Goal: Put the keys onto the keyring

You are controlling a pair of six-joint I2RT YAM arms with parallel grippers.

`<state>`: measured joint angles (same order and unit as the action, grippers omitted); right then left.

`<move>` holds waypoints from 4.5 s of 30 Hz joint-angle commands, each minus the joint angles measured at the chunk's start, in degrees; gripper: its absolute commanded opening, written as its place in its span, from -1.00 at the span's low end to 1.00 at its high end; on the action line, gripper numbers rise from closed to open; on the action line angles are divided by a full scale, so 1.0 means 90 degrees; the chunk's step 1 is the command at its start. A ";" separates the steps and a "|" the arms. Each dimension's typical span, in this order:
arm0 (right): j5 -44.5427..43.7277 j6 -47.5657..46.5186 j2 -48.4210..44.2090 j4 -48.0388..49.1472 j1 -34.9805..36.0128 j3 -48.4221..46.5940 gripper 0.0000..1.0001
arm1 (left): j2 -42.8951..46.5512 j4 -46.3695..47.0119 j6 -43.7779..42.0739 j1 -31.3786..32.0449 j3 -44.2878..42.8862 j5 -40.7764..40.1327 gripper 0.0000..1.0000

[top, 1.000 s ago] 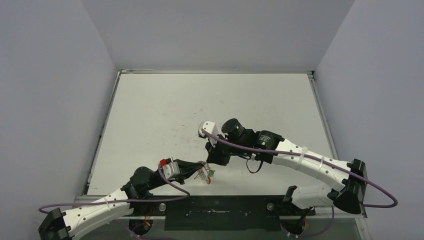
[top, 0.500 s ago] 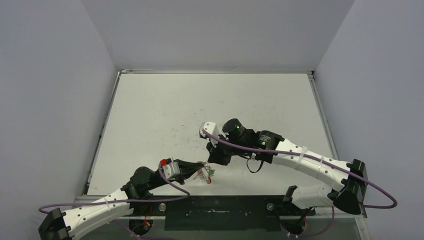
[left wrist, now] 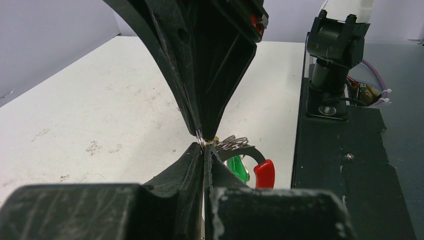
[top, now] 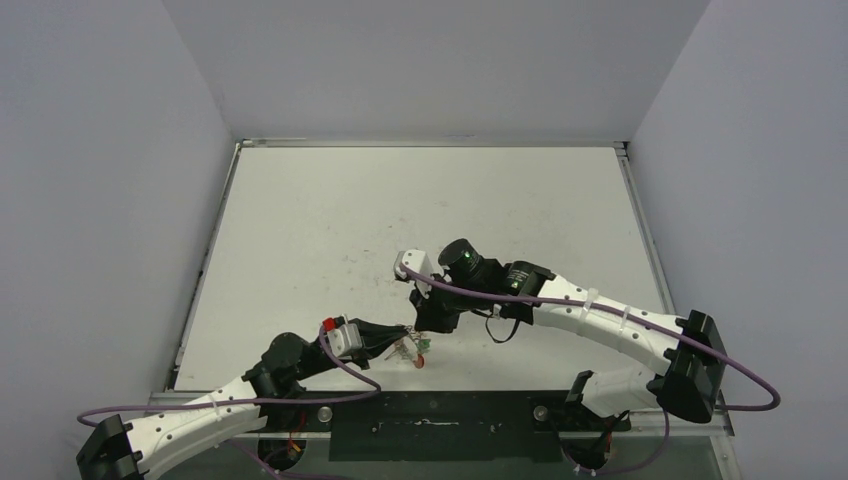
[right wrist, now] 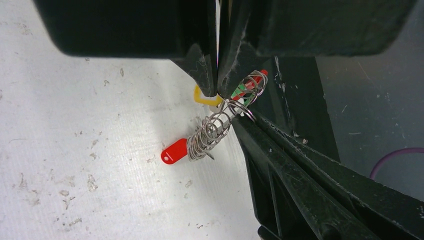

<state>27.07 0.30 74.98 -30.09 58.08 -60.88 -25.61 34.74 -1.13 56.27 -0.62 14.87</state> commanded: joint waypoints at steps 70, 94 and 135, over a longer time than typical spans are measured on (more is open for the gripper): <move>0.2170 -0.1918 -0.0836 0.3053 -0.0439 0.1700 -1.00 | 0.0383 0.0234 -0.0005 0.0020 -0.0119 0.0048 -1.00; 0.2220 -0.1958 -0.1144 0.2703 -0.0533 0.1381 -0.19 | 0.0346 0.0153 -0.0321 0.0018 -0.0299 0.0650 -1.00; 0.3365 -0.2182 -0.0471 0.3294 -0.0565 0.1689 -0.43 | 0.0205 0.0638 -0.0192 0.0019 -0.0262 0.0905 -1.00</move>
<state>53.30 -18.31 69.34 -3.77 53.23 -44.84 -23.81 34.37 -3.51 56.31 -0.64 22.13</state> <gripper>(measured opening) 0.297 0.009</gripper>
